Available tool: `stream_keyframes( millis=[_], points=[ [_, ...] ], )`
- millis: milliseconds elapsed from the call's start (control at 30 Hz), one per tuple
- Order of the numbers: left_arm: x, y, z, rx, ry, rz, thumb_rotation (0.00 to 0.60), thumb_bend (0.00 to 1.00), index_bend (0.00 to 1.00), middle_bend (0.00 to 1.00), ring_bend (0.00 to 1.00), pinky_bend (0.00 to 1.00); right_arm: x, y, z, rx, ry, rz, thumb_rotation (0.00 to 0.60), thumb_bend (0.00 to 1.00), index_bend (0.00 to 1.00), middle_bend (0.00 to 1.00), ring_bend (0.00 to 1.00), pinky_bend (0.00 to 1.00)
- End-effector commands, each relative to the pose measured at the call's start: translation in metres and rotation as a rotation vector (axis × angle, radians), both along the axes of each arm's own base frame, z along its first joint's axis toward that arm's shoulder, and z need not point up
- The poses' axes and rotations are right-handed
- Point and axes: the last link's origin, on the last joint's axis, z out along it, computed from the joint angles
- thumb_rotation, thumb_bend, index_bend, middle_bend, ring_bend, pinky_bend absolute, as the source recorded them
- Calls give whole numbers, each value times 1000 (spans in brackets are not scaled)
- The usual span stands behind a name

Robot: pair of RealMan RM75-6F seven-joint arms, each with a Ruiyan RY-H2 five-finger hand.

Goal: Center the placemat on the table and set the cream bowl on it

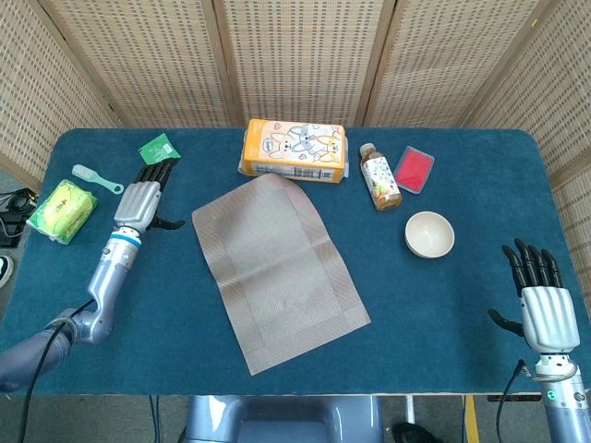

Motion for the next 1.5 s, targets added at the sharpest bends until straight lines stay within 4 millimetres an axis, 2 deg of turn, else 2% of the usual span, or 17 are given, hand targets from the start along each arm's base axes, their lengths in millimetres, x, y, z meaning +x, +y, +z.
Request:
stream_keyframes(
  millis=[33,133,200,300,467,633,833,867,967,1200,1500],
  points=[
    [-11,-26,34,60,69,-24,600,0,0,0,0,0,6,-1,-4,46,47,66,600,0,28,0,0,0],
    [-14,-41,49,88,104,-23,600,0,0,0,0,0,12,-4,-8,93,82,133,600,0,41,0,0,0],
    [-20,-59,62,126,106,-12,600,0,0,0,0,0,18,-11,-16,161,104,192,600,0,54,0,0,0],
    [-25,-81,73,152,105,10,600,0,0,0,0,0,24,-20,-24,230,117,242,600,0,74,0,0,0],
    [-35,-105,83,175,119,52,600,0,0,0,0,0,34,-26,-35,309,142,312,600,0,96,0,0,0],
    [-50,-132,91,192,134,110,600,0,0,0,0,0,50,-32,-61,428,177,406,600,0,114,0,0,0],
    [-56,-157,101,235,221,131,600,0,0,0,0,0,71,-44,-105,545,222,481,600,0,124,0,0,0],
    [-54,-160,101,226,211,135,600,0,0,0,0,0,81,-49,-120,574,228,503,600,0,126,0,0,0],
    [-53,-160,101,220,206,130,600,0,0,0,0,0,90,-55,-136,595,252,528,600,0,132,0,0,0],
    [-55,-158,98,198,209,132,600,0,0,0,0,0,103,-61,-161,615,296,542,600,0,135,0,0,0],
    [-56,-156,99,192,196,139,600,0,0,0,0,0,110,-69,-178,635,342,542,600,0,124,0,0,0]
  ],
)
